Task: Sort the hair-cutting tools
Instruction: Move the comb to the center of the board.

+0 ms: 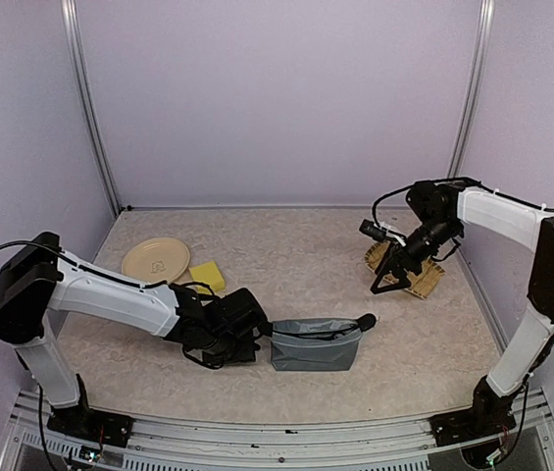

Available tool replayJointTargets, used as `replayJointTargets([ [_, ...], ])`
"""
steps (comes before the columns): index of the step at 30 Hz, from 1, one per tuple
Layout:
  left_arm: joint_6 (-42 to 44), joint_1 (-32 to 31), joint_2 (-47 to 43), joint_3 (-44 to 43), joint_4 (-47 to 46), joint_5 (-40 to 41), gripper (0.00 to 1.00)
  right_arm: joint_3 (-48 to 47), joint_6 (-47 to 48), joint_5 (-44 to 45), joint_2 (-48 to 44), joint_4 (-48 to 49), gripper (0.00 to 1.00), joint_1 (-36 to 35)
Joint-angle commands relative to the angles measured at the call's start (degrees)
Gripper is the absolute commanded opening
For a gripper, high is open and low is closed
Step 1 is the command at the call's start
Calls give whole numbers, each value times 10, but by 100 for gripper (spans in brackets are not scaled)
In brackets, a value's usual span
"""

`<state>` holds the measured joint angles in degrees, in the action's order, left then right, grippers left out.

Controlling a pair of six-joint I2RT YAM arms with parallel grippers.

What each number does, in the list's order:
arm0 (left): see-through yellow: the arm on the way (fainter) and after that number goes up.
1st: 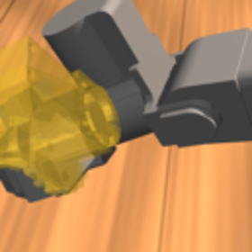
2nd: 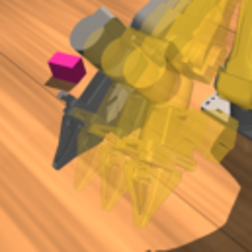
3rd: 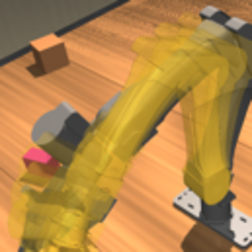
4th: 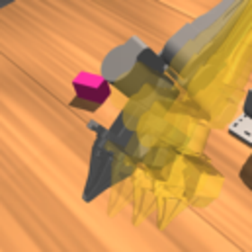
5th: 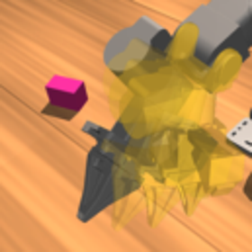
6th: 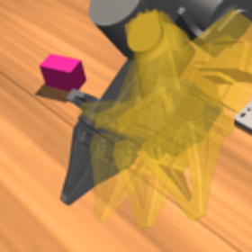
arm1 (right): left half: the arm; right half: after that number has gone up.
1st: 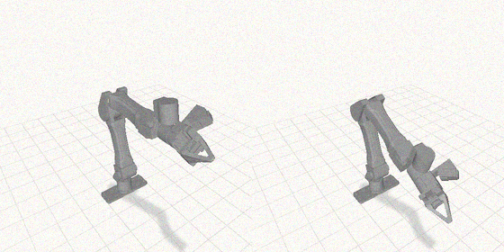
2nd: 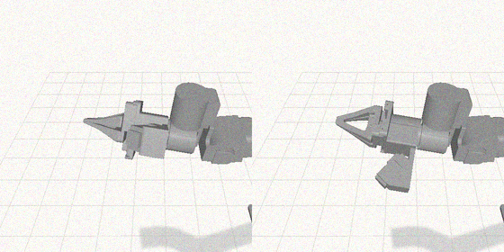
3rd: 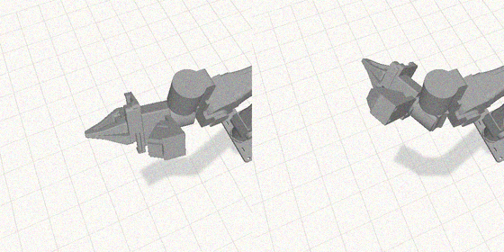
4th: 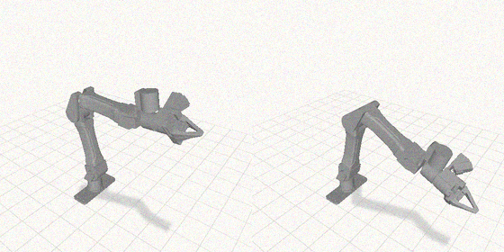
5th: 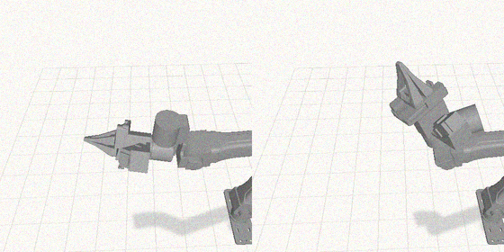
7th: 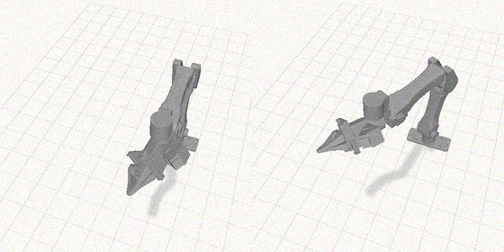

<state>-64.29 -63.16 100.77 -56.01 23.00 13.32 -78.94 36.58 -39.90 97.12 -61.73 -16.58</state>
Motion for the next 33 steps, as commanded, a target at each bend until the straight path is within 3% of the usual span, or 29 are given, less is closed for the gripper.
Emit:
replayJointTargets([
  [1, 54, 4, -32, -42, 167, 8, 53, -30, 5, -10, 1, 0, 100, -1],
  [5, 131, 58, -83, -68, 178, 24, 64, -62, -12, 7, -16, 7, 100, -10],
  [8, 201, 126, -109, -53, 146, 0, 65, -70, -30, 51, -46, 48, 100, -45],
  [11, 263, 193, -123, -32, 93, -53, 56, -59, -63, 132, -76, 129, 100, -81],
  [14, 306, 244, -126, -14, 35, -111, 40, -35, -190, 247, -86, 255, 100, -72],
  [19, 344, 267, -86, -19, -8, -173, 0, -66, -184, 123, -47, 223, 100, -63],
  [21, 349, 265, -62, -24, -11, -185, 0, -74, -169, 79, -41, 212, 97, -69],
  [26, 356, 256, -21, -26, -21, -206, 0, -78, -137, 73, -38, 196, 86, -107],
  [33, 371, 213, 29, -39, -31, -230, 0, -57, -133, 70, -43, 207, 84, -127],
])
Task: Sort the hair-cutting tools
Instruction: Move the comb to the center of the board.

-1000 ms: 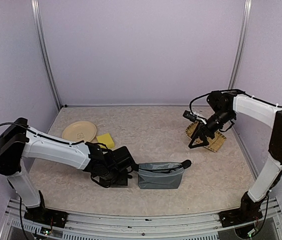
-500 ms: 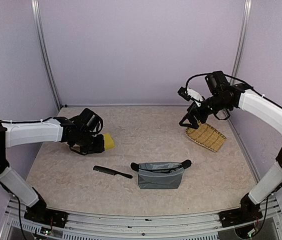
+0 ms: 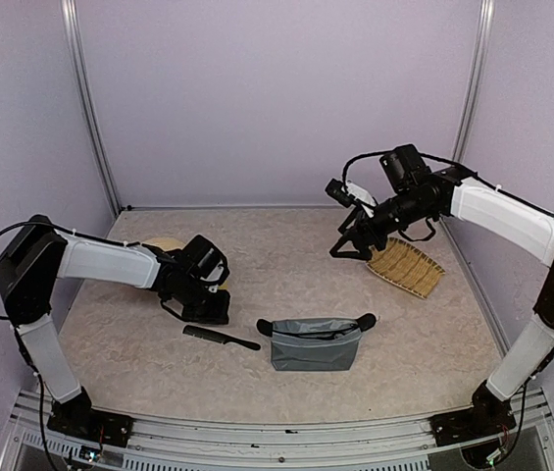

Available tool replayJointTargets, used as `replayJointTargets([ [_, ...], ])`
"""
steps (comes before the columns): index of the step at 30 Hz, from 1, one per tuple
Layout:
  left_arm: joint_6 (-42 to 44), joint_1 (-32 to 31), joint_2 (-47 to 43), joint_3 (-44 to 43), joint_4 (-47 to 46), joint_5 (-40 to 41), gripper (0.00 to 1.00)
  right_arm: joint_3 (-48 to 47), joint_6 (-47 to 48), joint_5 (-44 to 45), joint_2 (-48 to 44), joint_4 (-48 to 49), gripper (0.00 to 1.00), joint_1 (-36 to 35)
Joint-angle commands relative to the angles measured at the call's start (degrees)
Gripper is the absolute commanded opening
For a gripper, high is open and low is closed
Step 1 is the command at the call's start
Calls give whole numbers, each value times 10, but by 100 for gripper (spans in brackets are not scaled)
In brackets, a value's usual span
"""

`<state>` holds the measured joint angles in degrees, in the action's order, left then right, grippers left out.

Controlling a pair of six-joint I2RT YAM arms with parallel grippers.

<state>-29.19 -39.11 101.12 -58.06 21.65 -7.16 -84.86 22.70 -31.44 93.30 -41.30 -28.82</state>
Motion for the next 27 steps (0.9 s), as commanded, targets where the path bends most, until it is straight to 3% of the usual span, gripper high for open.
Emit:
replayJointTargets([
  [1, 19, -33, 30, -19, -15, -23, 0, 2, 6, -14, -4, 3, 84, -4],
  [7, -2, -63, 25, 5, 12, -9, 0, 9, 15, -14, -5, -3, 83, -12],
  [17, -137, -146, -94, 128, -11, -25, 0, 33, 56, 46, -11, -4, 83, -97],
  [21, -164, -170, -127, 128, -7, -6, 0, 38, 67, 68, -8, -7, 83, -129],
  [24, -156, -159, -142, 89, 27, 57, 18, 39, 70, 82, -6, -8, 83, -151],
  [27, -122, -106, -139, 53, 52, 77, 35, 41, 70, 80, -8, -7, 82, -189],
])
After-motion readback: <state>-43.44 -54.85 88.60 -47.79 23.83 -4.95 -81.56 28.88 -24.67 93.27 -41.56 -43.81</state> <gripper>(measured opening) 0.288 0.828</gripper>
